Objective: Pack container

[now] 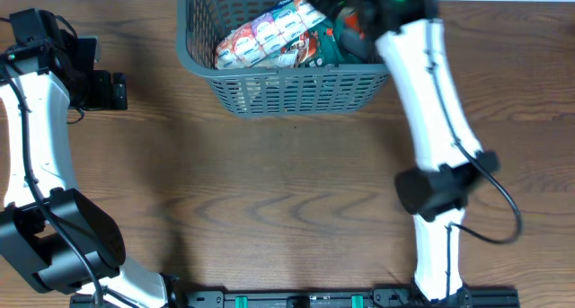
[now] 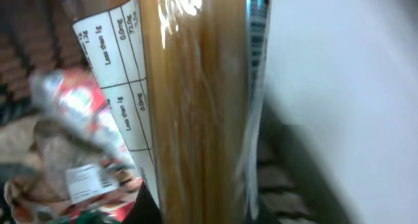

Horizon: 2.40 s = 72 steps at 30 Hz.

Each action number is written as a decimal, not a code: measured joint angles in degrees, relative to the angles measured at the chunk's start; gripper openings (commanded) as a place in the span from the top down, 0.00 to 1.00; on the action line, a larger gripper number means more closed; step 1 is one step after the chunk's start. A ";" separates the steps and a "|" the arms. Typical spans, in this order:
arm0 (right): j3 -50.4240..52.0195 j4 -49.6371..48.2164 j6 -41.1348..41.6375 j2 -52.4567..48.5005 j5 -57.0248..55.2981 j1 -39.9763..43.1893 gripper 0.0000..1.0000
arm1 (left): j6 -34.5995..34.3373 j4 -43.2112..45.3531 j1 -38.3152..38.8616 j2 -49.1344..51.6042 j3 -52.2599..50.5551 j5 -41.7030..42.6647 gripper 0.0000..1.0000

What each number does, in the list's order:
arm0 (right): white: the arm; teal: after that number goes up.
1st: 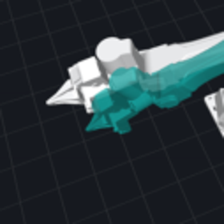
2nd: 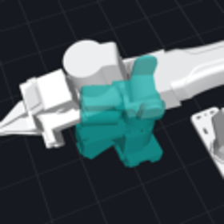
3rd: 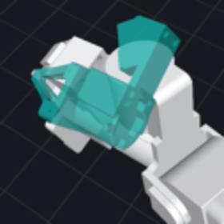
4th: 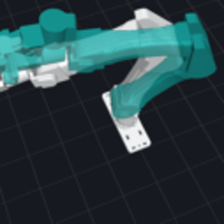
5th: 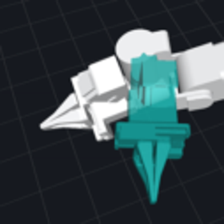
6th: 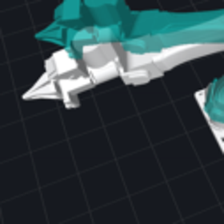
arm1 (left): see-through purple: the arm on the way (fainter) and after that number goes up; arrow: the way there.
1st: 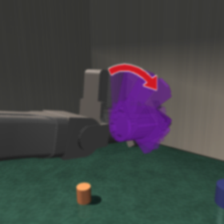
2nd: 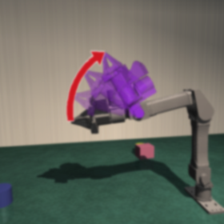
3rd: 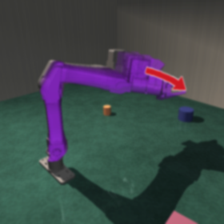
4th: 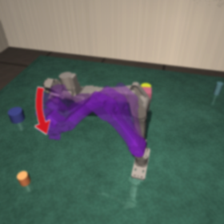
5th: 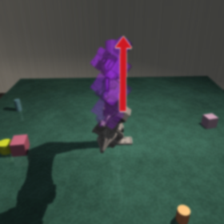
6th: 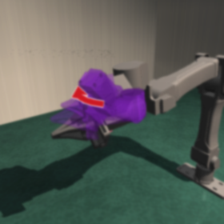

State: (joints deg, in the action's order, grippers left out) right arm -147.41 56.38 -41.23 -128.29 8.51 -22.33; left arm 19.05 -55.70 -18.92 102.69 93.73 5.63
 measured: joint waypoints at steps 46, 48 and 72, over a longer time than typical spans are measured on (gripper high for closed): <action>-9.44 12.46 38.93 10.93 -5.64 22.18 0.01 | 0.24 1.92 3.61 -9.97 -0.04 -0.02 0.01; -9.64 15.63 41.66 12.98 -6.84 26.36 0.01 | 0.24 1.44 5.99 -12.94 -0.04 -0.02 0.01; 11.85 40.00 45.81 24.15 -11.28 34.29 0.02 | -2.71 -11.72 31.50 -36.11 -8.61 -4.35 0.01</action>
State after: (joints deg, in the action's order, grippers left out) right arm -135.57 96.38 4.58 -104.14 -2.76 11.97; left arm 16.34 -67.42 12.58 66.59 85.12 1.28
